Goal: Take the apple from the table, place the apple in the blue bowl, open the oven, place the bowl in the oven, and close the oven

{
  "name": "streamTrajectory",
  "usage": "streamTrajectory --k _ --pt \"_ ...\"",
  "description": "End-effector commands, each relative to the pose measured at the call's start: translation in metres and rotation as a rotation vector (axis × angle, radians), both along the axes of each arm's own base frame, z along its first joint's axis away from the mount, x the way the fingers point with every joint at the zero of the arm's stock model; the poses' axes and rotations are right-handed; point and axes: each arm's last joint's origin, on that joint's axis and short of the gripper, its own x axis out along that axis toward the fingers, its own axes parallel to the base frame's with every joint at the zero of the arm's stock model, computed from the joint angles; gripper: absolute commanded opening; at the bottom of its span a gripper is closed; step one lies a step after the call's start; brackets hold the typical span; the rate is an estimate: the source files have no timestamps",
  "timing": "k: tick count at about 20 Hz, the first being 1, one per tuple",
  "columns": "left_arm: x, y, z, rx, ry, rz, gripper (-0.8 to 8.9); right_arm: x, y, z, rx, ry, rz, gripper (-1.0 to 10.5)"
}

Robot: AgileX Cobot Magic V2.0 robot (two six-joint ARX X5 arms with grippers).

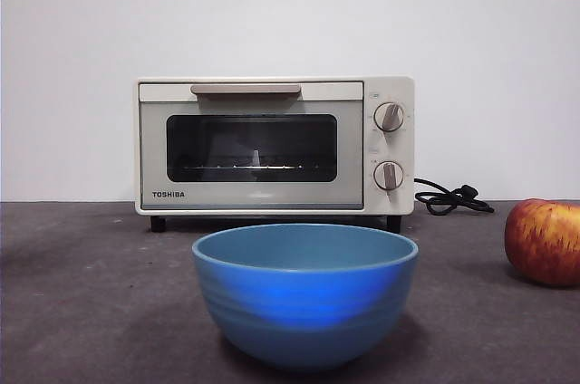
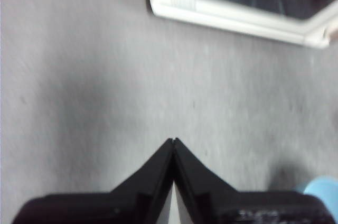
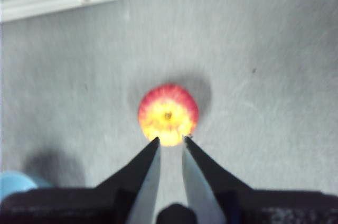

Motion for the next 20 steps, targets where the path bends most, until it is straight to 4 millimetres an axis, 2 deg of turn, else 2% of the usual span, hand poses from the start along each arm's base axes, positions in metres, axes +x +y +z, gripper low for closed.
streamTrajectory --k 1,5,7,8,13,20 --pt "0.0 -0.001 -0.005 0.028 0.039 -0.043 -0.05 0.012 0.008 -0.004 -0.015 0.049 0.065 1.1" --pt "-0.004 -0.001 -0.008 0.064 0.075 -0.086 -0.05 0.035 0.027 -0.019 -0.036 0.125 0.157 3.9" --pt "-0.004 -0.001 -0.009 0.067 0.079 -0.09 -0.05 0.045 0.036 -0.031 -0.059 0.174 0.179 5.8" --pt "-0.004 -0.001 -0.009 0.067 0.081 -0.09 -0.05 0.05 0.04 -0.038 -0.072 0.203 0.187 6.4" --pt "-0.005 -0.001 -0.009 0.069 0.087 -0.093 -0.05 0.078 0.048 -0.074 -0.164 0.304 0.18 6.7" --pt "-0.005 -0.001 -0.01 0.073 0.091 -0.098 -0.05 0.107 0.053 -0.117 -0.178 0.366 0.198 6.7"
